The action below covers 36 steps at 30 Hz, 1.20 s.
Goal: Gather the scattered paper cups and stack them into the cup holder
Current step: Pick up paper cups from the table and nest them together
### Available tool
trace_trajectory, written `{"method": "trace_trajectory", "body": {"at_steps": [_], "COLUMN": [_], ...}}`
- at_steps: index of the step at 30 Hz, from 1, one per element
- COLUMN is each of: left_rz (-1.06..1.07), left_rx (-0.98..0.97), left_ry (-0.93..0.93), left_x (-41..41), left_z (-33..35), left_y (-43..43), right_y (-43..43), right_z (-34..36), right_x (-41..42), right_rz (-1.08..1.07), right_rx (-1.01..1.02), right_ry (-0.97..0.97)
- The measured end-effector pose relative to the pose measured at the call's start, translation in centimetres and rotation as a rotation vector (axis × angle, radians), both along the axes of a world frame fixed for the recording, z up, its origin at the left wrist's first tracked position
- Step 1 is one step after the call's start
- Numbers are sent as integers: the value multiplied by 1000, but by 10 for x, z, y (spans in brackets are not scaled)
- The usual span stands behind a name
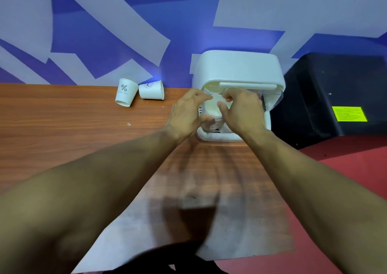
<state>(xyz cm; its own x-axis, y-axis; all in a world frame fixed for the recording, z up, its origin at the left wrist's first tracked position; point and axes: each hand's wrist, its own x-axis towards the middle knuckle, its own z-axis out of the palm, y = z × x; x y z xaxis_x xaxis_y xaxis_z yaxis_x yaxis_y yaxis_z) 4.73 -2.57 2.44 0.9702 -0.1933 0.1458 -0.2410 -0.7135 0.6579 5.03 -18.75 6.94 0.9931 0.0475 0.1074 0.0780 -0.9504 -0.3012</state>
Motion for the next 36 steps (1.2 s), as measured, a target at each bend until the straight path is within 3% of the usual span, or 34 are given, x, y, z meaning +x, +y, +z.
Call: {"method": "trace_trajectory", "body": {"at_steps": [7, 17, 27, 36], "left_rz": [189, 435, 380, 289], "left_rx": [-24, 117, 126, 193], "left_ry": [-8, 277, 314, 415], "left_x": [6, 20, 77, 117], "left_z": [6, -9, -54, -95], "left_y": [79, 209, 233, 235], "right_y": [93, 198, 223, 218], "right_z": [2, -45, -90, -123], "right_x": [17, 48, 86, 110], "right_rz": [194, 175, 22, -145], "right_rx": [121, 155, 175, 390], "right_ry": [15, 228, 371, 543]}}
